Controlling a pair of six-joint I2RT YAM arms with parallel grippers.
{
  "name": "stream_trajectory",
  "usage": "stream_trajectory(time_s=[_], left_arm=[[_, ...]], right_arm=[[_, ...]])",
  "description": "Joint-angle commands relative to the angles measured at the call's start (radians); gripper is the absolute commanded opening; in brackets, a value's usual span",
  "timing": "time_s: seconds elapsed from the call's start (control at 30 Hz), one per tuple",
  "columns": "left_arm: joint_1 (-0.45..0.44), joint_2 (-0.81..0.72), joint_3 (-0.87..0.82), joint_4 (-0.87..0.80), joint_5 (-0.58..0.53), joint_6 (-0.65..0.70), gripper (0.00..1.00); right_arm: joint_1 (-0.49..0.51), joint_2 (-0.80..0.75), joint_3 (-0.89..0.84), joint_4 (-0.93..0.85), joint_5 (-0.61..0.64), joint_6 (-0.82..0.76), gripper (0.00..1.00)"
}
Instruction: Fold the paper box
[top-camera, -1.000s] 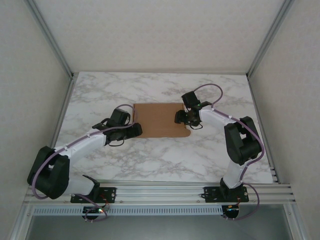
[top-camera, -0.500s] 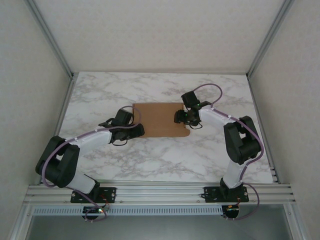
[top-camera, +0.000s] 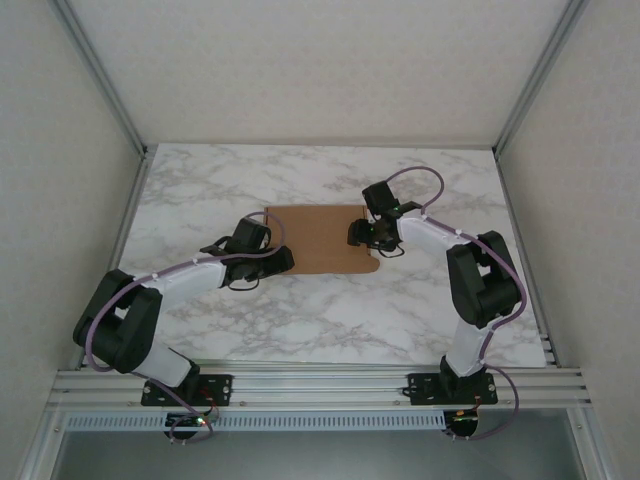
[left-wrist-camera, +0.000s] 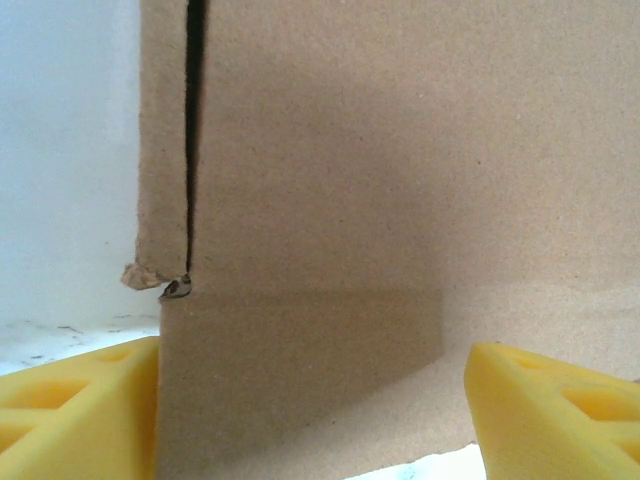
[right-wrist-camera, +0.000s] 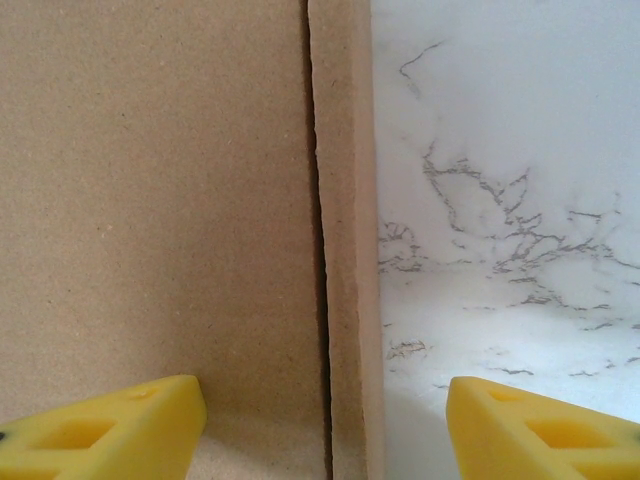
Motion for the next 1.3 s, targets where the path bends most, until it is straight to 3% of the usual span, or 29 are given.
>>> stream_trajectory(time_s=[0.0,0.1,0.33,0.6,0.87,1.03,1.27], left_arm=[[0.006,-0.058,0.027,-0.052,-0.074,0.044,0.77],[0.020,-0.107,0.059,-0.122,-0.121,0.096,0.78],[0.043,-0.132,0.155,-0.183,-0.099,0.205,0.81],[0.218,0.000,0.125,0.002,0.146,0.231,0.67],[0.279,0.154,0.146,0.124,0.285,0.203,0.63],[0.297,0.251,0.163,0.160,0.316,0.190,0.44],[0.351,0.320,0.142,0.191,0.375,0.186,0.31]], right_arm=[[0.010,0.036,-0.053,-0.097,0.029,-0.032,0.69],[-0.001,-0.018,-0.058,-0.091,0.021,-0.051,0.70],[-0.031,-0.100,-0.072,-0.071,-0.017,-0.090,0.74],[-0.115,-0.129,-0.171,0.220,-0.347,-0.034,0.75],[-0.184,-0.060,-0.222,0.366,-0.493,0.048,0.73],[-0.206,-0.034,-0.245,0.422,-0.540,0.075,0.73],[-0.214,0.002,-0.237,0.421,-0.565,0.065,0.72]])
